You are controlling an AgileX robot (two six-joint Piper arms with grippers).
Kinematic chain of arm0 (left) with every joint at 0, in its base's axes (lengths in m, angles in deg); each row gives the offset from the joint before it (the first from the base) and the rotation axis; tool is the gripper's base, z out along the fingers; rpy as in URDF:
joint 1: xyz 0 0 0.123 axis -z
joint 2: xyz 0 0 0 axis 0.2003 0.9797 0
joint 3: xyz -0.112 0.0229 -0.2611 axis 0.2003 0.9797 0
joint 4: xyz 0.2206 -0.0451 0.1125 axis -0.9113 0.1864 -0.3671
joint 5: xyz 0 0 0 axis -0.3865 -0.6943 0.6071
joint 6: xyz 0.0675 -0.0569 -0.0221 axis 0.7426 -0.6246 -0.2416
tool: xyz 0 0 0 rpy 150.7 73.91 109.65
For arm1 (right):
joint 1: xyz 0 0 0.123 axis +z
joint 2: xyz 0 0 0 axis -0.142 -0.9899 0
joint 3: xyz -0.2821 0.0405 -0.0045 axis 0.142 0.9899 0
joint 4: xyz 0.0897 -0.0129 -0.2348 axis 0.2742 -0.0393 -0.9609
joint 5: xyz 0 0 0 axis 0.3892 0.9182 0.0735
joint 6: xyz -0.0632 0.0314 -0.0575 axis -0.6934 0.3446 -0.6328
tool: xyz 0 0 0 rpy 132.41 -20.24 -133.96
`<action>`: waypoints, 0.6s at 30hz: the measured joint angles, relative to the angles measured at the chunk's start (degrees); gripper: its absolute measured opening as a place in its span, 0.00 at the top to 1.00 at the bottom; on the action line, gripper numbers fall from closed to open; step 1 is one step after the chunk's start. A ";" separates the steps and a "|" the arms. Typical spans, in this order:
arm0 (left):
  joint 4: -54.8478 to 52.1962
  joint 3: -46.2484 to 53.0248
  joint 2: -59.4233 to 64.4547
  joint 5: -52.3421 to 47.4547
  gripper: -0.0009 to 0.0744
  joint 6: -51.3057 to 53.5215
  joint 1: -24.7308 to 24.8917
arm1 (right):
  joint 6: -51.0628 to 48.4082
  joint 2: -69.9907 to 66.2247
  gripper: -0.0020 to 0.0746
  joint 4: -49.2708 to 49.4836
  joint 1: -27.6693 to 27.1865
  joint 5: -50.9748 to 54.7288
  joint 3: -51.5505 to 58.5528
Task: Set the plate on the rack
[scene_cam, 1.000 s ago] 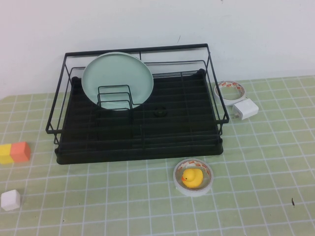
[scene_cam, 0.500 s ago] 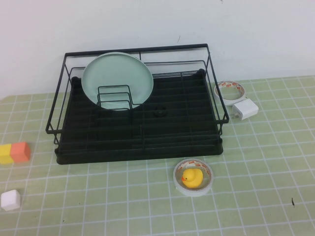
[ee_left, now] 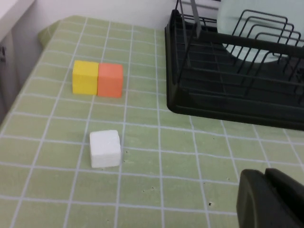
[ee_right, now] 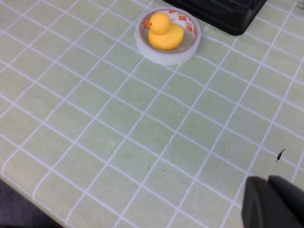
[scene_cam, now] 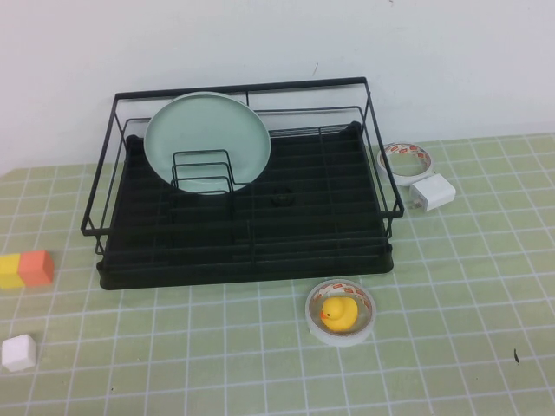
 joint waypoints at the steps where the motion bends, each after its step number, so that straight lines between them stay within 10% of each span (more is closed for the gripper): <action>1: -0.11 0.09 0.00 0.00 0.99 0.88 -0.02 | 0.00 0.00 0.98 0.00 0.00 0.03 0.00; 18: -0.01 0.09 -0.13 0.08 0.99 6.22 3.25 | 0.00 0.00 0.98 0.00 0.00 0.40 0.00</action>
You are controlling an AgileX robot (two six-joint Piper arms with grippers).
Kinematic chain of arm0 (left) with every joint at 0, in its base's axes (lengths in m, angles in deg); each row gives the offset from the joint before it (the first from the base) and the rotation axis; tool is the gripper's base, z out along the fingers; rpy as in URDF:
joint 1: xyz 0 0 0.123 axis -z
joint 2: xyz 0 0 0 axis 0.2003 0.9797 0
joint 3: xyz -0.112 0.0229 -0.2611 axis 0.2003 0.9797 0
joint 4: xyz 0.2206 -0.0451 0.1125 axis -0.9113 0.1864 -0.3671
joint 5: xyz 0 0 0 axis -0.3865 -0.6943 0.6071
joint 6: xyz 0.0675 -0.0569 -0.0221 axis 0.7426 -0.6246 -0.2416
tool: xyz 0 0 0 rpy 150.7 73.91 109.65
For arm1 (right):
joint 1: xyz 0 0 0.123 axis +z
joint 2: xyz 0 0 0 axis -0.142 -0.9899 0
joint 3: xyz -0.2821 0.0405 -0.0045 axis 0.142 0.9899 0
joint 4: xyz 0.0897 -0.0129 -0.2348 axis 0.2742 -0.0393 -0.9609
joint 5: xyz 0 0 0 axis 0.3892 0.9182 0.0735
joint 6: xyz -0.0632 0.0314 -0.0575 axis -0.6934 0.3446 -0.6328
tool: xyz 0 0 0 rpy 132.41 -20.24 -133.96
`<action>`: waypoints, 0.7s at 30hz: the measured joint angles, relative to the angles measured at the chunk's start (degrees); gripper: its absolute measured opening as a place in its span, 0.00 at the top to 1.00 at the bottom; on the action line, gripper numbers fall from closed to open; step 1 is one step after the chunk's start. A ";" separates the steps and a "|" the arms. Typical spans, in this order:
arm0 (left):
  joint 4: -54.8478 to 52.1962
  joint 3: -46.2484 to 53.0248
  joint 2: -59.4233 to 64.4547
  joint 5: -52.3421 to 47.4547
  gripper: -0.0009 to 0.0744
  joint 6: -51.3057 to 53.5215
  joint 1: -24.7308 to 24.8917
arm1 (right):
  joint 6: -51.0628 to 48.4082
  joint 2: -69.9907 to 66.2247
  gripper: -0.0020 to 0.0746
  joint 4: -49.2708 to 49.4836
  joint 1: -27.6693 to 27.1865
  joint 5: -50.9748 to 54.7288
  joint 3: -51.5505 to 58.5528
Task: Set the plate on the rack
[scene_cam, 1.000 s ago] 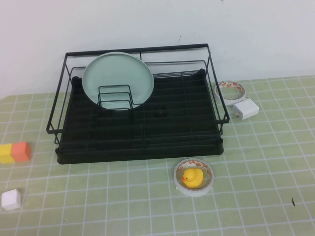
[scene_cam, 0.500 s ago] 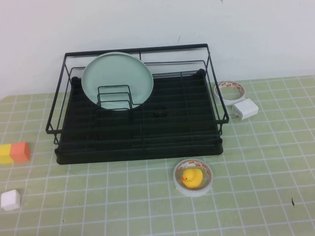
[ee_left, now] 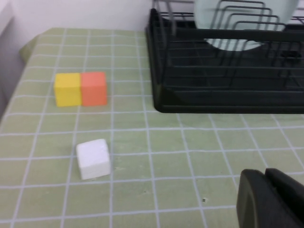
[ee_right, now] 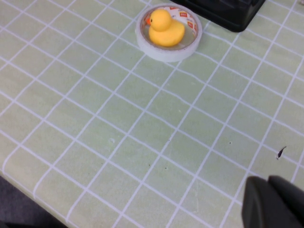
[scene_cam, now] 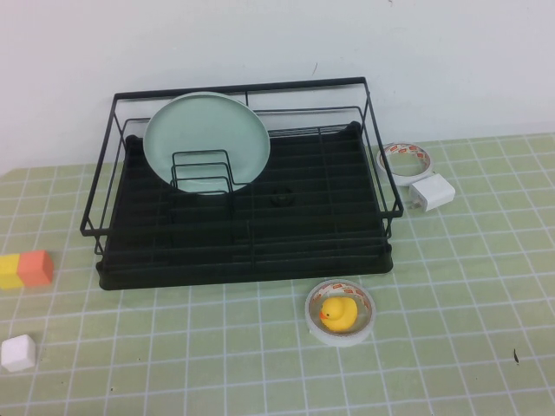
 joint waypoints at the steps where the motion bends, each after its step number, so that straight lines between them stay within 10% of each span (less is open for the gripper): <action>1: 0.00 0.00 0.00 0.00 0.99 0.00 0.44 | 0.00 0.00 0.98 0.00 0.00 0.00 0.00; 21: 0.00 0.00 0.00 0.00 0.99 0.33 1.85 | 0.00 0.00 0.98 0.00 0.00 0.10 0.00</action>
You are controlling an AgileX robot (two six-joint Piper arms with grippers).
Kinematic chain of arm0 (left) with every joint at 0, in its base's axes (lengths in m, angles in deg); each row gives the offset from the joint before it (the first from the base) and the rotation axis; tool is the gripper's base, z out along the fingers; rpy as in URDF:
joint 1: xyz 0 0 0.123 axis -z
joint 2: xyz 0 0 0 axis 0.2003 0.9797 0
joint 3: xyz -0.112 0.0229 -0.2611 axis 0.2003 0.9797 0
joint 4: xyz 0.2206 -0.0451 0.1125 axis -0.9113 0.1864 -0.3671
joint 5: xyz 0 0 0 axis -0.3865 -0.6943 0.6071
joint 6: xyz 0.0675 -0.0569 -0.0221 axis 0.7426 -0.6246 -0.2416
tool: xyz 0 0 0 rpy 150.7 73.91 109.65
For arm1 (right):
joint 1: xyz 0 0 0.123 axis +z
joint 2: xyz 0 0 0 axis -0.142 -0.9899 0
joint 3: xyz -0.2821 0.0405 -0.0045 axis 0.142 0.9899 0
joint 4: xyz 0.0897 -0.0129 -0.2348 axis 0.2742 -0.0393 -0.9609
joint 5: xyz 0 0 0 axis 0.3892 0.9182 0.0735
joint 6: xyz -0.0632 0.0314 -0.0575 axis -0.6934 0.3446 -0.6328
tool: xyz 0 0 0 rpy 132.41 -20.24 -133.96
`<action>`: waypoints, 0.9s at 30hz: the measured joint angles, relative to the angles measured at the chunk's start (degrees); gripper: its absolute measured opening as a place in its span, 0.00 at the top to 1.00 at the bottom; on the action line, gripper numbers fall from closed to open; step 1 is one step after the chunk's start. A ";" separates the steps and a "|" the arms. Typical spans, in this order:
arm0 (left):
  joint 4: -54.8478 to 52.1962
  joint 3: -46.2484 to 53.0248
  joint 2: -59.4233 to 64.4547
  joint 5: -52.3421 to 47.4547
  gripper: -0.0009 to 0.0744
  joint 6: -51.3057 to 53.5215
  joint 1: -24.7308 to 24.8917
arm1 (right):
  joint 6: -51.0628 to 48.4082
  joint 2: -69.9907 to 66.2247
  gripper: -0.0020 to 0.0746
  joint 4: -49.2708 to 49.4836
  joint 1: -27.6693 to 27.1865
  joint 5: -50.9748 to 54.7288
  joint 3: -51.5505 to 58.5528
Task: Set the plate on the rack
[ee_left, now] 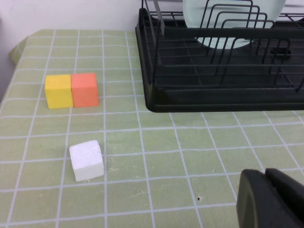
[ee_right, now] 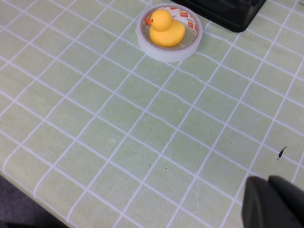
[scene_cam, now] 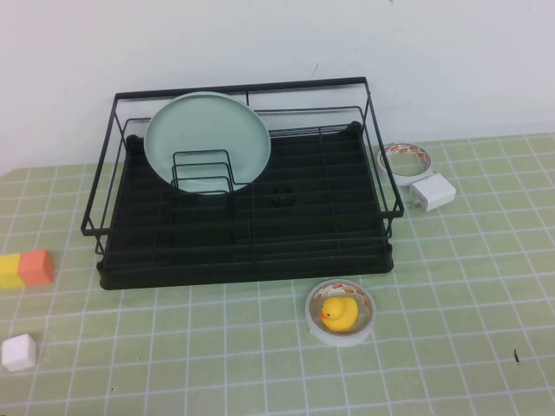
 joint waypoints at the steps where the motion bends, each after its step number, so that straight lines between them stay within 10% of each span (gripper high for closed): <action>1: 0.00 0.00 0.00 0.00 0.99 0.00 0.00 | 0.00 0.00 0.98 0.00 0.00 0.00 0.00; 20: 0.00 0.00 0.00 0.00 0.99 0.12 0.00 | -0.27 0.00 0.98 -0.63 0.00 -1.80 0.89; 27: 0.00 0.00 0.00 0.00 0.99 0.12 0.00 | -0.29 9.07 0.98 -1.36 -9.54 -14.99 10.18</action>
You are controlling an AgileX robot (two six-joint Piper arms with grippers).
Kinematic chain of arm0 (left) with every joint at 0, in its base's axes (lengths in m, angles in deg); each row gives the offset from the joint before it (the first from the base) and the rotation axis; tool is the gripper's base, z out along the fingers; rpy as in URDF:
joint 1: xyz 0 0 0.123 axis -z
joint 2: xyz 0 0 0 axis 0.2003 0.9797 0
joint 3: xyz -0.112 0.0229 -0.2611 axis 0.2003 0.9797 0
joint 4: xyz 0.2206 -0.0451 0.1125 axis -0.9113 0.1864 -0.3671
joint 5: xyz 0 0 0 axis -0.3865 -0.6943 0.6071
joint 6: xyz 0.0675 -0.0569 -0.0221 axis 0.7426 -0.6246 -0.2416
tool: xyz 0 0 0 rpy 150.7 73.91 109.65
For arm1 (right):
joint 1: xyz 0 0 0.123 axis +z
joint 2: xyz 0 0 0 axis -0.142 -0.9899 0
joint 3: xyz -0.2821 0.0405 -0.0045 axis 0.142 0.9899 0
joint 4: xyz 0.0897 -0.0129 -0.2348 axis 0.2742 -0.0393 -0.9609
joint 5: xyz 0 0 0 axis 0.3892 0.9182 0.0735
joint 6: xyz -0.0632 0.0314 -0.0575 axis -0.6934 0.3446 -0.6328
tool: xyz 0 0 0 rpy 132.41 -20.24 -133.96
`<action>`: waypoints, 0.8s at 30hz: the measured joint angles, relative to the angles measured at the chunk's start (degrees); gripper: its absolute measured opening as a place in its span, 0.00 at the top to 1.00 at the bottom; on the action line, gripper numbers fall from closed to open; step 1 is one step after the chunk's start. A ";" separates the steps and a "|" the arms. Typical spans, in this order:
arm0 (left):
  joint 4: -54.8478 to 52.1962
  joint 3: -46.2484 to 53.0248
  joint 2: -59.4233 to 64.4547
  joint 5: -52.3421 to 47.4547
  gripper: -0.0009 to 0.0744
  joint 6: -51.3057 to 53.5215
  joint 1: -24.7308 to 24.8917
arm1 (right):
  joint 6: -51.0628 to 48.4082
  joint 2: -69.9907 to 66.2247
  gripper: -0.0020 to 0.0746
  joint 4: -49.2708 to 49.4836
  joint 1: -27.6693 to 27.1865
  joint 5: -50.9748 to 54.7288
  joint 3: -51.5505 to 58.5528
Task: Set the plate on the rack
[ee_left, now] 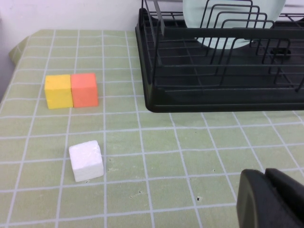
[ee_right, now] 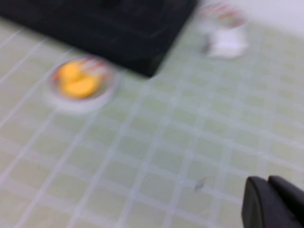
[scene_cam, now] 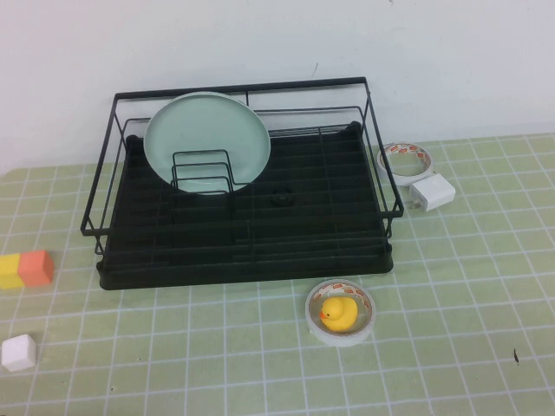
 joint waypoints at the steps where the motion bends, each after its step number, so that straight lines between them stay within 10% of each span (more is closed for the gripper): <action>1: 0.00 0.00 0.00 0.00 0.99 0.00 0.00 | 0.00 2.03 0.98 0.00 -1.64 -1.28 1.37; 24: 0.00 0.00 0.00 0.00 0.99 0.00 0.00 | -0.10 22.32 0.98 -0.67 -13.13 0.31 12.41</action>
